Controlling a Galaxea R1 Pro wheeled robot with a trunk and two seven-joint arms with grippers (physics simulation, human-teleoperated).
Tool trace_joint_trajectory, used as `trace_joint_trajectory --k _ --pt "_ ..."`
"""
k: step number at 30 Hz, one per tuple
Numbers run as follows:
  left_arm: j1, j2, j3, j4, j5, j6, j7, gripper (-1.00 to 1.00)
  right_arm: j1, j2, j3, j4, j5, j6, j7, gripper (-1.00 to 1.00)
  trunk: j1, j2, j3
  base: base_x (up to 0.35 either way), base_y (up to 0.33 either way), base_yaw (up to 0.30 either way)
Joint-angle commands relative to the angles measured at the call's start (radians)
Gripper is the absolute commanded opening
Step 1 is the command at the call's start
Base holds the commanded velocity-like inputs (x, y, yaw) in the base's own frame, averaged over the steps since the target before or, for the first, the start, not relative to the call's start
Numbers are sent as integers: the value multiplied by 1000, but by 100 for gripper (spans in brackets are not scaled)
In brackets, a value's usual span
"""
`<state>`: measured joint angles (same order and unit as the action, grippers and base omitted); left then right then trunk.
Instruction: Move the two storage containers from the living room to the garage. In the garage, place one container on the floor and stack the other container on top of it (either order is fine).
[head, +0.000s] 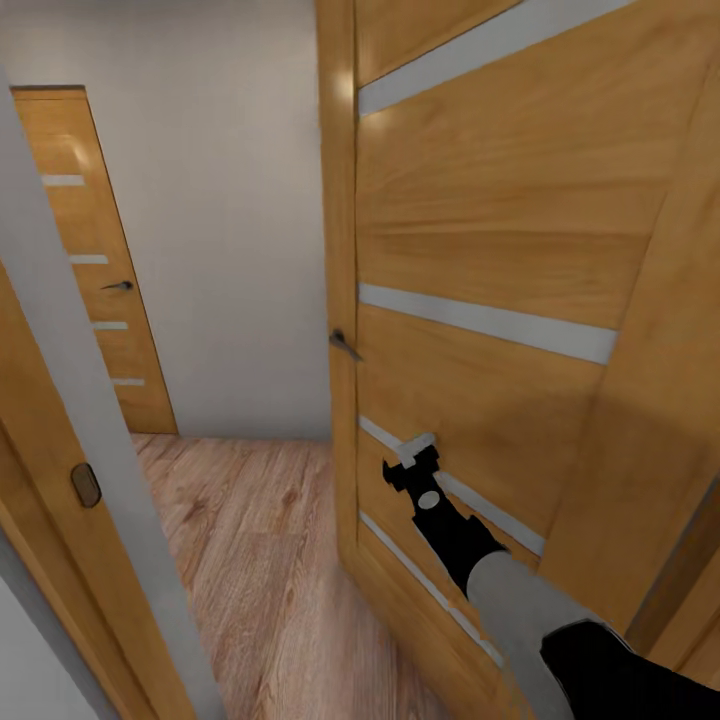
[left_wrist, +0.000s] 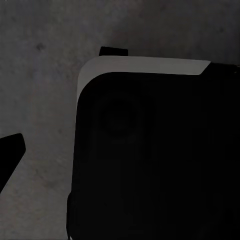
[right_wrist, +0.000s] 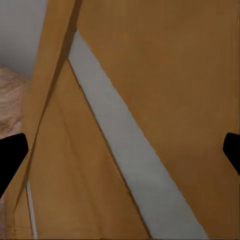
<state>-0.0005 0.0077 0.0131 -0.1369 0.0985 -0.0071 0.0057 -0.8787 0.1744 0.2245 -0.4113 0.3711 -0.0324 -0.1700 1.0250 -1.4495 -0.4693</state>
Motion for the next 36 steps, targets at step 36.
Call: trace_joint_trajectory --k 36 --pt "0 1 0 -2 10 -1 1 100 -86 0 -10 51 -17 25 -159 100 0 0 -1 13 0 0"
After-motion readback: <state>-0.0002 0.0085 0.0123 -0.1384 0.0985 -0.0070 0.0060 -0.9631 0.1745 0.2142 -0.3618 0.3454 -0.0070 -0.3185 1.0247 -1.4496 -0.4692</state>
